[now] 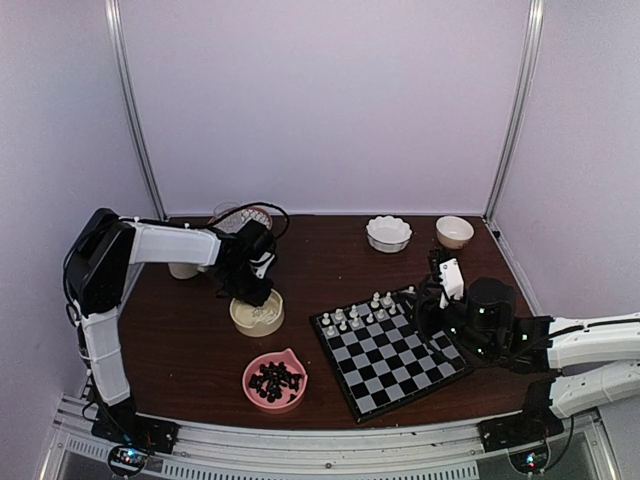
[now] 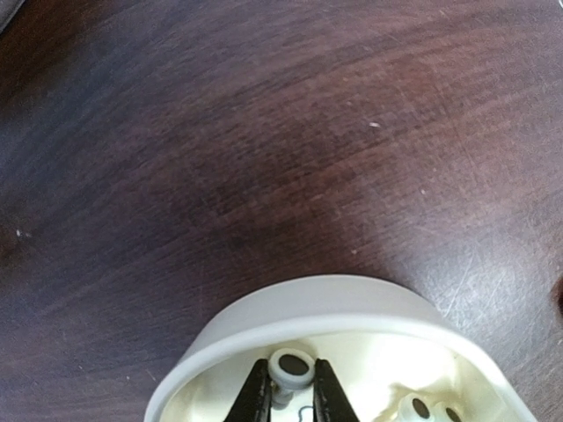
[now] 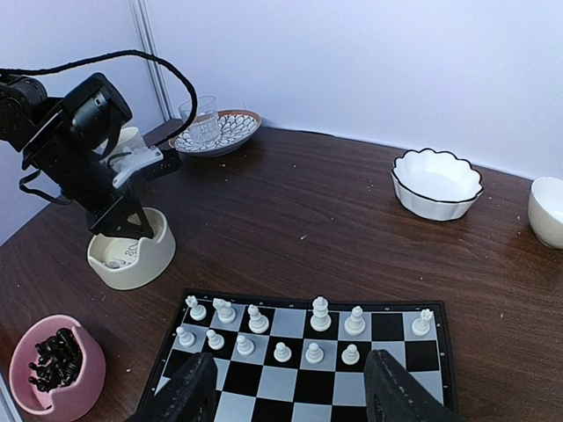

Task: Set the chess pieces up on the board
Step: Pick up the pawn from the storage box.

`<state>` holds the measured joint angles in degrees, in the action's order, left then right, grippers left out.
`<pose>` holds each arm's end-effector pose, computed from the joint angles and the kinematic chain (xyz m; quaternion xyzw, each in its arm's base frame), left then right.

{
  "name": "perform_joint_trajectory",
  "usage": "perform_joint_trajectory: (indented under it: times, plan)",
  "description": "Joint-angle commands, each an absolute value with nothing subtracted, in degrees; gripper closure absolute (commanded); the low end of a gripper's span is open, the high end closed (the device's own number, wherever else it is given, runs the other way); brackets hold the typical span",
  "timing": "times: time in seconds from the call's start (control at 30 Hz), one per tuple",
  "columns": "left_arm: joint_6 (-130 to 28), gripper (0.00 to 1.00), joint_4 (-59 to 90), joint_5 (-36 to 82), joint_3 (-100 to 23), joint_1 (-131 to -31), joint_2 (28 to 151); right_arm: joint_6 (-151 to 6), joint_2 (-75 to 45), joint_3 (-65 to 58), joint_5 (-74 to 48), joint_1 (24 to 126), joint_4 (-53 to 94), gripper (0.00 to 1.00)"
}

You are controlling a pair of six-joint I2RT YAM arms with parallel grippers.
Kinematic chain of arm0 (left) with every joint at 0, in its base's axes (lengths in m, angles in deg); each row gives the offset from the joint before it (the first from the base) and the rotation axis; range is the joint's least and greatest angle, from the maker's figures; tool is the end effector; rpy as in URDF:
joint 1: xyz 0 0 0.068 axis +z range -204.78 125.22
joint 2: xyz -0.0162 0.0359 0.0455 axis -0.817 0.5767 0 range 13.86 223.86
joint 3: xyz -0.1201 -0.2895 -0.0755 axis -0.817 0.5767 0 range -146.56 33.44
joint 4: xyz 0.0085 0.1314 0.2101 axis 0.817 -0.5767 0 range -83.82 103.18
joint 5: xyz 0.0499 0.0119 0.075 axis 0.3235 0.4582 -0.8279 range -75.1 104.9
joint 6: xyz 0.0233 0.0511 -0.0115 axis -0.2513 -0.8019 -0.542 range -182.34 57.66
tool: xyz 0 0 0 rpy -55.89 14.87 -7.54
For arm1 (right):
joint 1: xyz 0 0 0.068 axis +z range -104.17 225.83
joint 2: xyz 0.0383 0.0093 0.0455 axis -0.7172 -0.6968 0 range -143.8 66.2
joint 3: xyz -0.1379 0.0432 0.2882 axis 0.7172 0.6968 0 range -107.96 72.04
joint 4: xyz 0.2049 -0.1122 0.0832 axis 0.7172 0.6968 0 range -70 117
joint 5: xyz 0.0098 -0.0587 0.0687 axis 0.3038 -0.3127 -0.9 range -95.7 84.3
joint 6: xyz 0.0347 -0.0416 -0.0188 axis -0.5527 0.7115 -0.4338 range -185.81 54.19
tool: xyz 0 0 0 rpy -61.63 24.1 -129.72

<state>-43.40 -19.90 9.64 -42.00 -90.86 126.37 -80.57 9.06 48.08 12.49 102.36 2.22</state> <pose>0.3251 -0.2322 0.2058 0.1388 0.9742 -0.0394 0.1736 0.1118 0.1461 0.2723 -0.1905 0.7680 0.2466 0.5596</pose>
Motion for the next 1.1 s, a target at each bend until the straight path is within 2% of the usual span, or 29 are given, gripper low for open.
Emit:
perform_joint_trajectory:
  times: [0.0,0.4,1.07]
  plan:
    - [-41.72,0.92,-23.14,13.39,-41.54,-89.85,128.15,-80.09,8.98,47.21,12.19,102.17,1.85,0.4]
    - [-41.07,1.0,-20.43,14.9,-36.92,-89.89,121.37,-80.23,8.68,46.99,11.36,102.17,1.82,0.4]
    - [-40.72,1.0,-16.98,17.49,-33.18,-89.94,115.29,-80.04,8.37,46.72,11.11,102.17,2.01,0.4]
